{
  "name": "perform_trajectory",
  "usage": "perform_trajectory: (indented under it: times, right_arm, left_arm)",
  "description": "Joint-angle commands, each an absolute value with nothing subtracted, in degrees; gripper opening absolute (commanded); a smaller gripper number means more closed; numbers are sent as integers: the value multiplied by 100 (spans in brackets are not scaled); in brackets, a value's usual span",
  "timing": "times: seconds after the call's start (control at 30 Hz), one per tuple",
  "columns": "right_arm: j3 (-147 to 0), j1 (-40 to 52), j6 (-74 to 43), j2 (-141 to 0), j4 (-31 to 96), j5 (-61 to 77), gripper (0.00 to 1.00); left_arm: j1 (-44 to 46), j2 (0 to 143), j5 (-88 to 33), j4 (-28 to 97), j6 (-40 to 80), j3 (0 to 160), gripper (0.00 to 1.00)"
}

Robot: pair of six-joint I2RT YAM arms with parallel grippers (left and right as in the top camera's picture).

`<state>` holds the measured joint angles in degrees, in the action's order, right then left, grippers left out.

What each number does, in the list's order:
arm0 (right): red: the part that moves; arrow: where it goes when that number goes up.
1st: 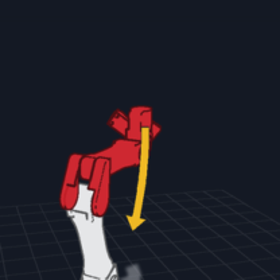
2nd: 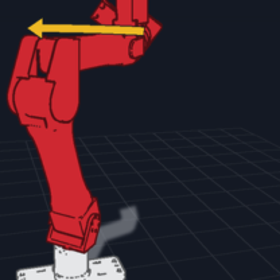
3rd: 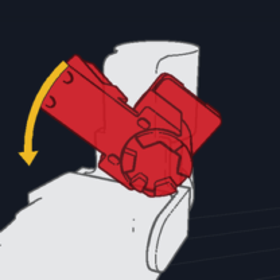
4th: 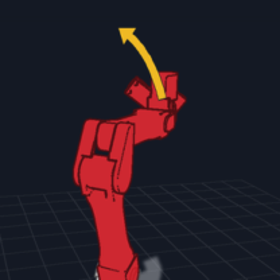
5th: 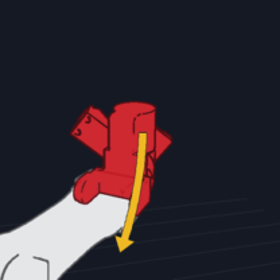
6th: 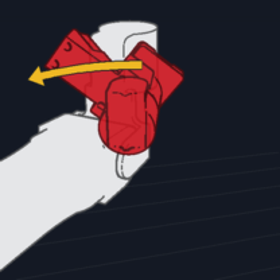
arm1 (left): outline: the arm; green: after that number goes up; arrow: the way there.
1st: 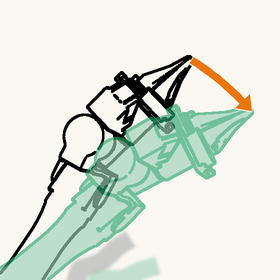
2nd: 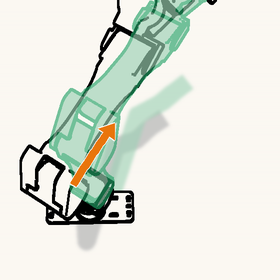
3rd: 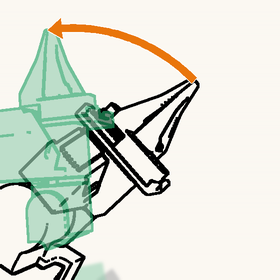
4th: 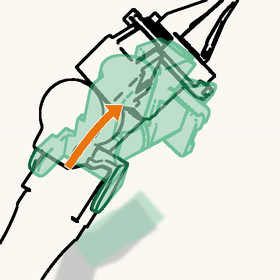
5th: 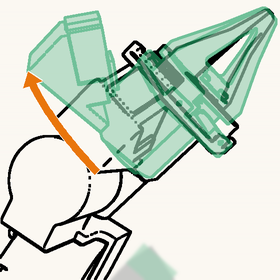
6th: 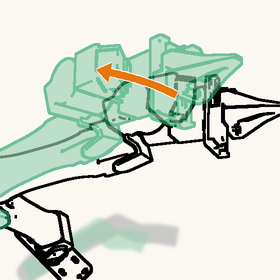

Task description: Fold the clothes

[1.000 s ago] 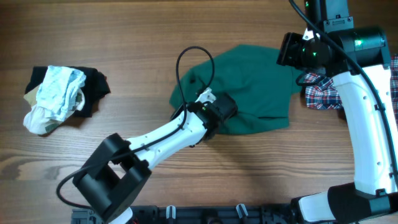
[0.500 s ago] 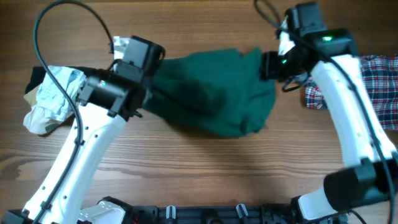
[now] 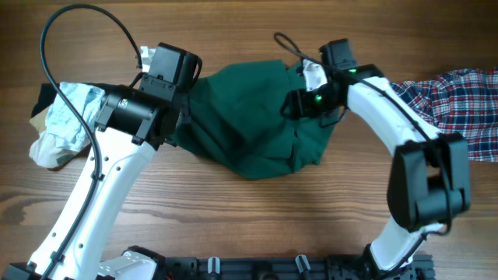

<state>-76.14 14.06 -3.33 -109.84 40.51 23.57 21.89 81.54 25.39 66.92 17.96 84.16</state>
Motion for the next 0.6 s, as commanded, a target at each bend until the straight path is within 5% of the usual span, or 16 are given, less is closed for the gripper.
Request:
perform_trajectory:
  times: [0.0, 0.57]
  right_arm:
    - [-7561, 1581, -626, -11651, 3632, 2099, 72]
    - [-7588, 1406, -956, -11928, 1417, 1933, 68]
  left_arm:
    - [2174, 8143, 2464, 6694, 1848, 8433, 25]
    - [2174, 8143, 2421, 6692, 1848, 8433, 30]
